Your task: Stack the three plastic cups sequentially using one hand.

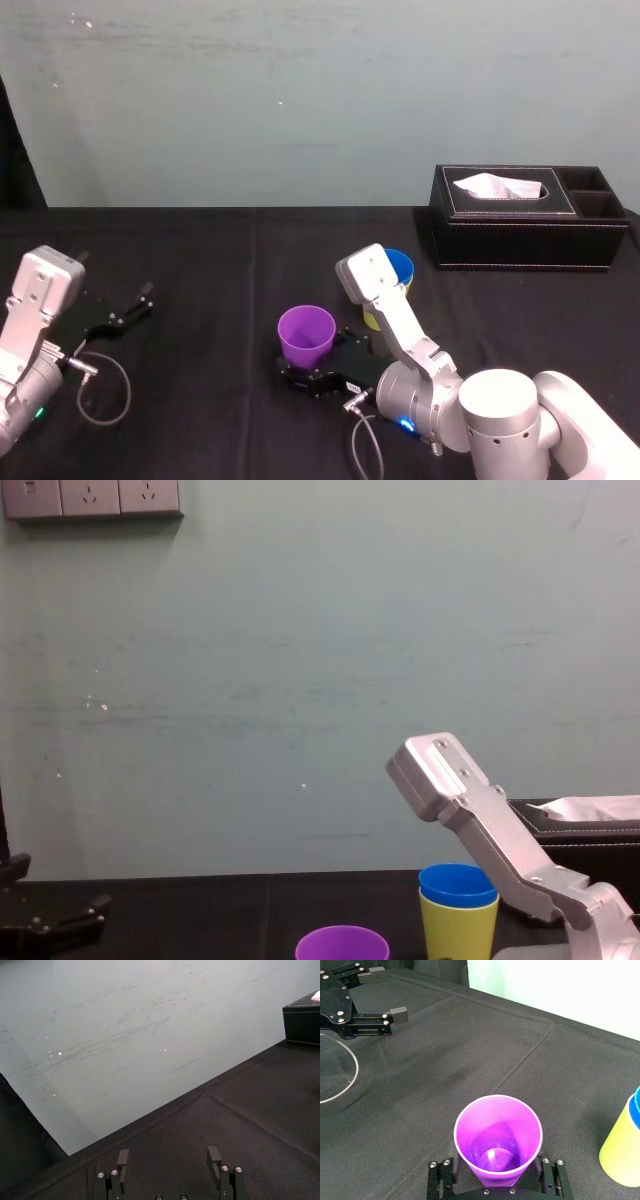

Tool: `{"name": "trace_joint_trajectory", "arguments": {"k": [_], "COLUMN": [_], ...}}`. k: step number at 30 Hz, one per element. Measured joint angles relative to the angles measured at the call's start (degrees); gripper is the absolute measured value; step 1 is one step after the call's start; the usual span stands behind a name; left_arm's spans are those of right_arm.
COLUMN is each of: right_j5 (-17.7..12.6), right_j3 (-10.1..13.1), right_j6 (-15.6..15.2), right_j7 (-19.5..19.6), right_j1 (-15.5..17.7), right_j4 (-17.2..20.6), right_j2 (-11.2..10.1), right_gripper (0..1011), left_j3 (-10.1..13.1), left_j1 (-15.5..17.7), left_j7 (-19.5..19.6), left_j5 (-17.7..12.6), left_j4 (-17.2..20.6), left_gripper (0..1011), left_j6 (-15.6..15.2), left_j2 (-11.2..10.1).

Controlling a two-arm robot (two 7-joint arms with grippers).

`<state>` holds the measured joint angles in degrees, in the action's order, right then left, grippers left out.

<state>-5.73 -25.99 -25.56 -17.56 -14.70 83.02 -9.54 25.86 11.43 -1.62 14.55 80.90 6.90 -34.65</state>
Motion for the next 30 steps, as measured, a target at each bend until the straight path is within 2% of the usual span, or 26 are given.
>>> {"name": "trace_joint_trajectory", "arguments": {"k": [2, 3, 7, 18, 24, 30], "right_j5": [-0.01, -0.02, -0.03, -0.04, 0.76, 0.74], "right_j3": [0.00, -0.02, -0.03, -0.04, 0.76, 2.28], "right_j6": [0.00, -0.01, -0.02, -0.05, -0.25, -2.59], "right_j7": [0.00, 0.00, 0.00, 0.00, 0.24, -0.28], "right_j1": [0.01, 0.02, 0.03, 0.05, 0.32, -0.45], "right_j4": [0.02, 0.04, 0.07, 0.13, 2.57, 5.88], "right_j2": [-0.01, -0.01, -0.03, -0.08, -0.92, -1.96], "right_gripper": [820, 768, 717, 715, 713, 713], "left_j3": [0.00, 0.00, 0.00, 0.00, 0.00, 0.00], "left_j1": [0.00, 0.00, 0.00, 0.00, 0.00, 0.00], "left_j7": [0.00, 0.00, 0.00, 0.00, 0.00, 0.00], "left_j5": [0.00, 0.00, 0.00, 0.00, 0.00, 0.00], "left_j4": [0.00, 0.00, 0.00, 0.00, 0.00, 0.00], "left_gripper": [1000, 1000, 1000, 1000, 1000, 1000], "left_j6": [0.00, 0.00, 0.00, 0.00, 0.00, 0.00], "left_j2": [0.00, 0.00, 0.00, 0.00, 0.00, 0.00]}}
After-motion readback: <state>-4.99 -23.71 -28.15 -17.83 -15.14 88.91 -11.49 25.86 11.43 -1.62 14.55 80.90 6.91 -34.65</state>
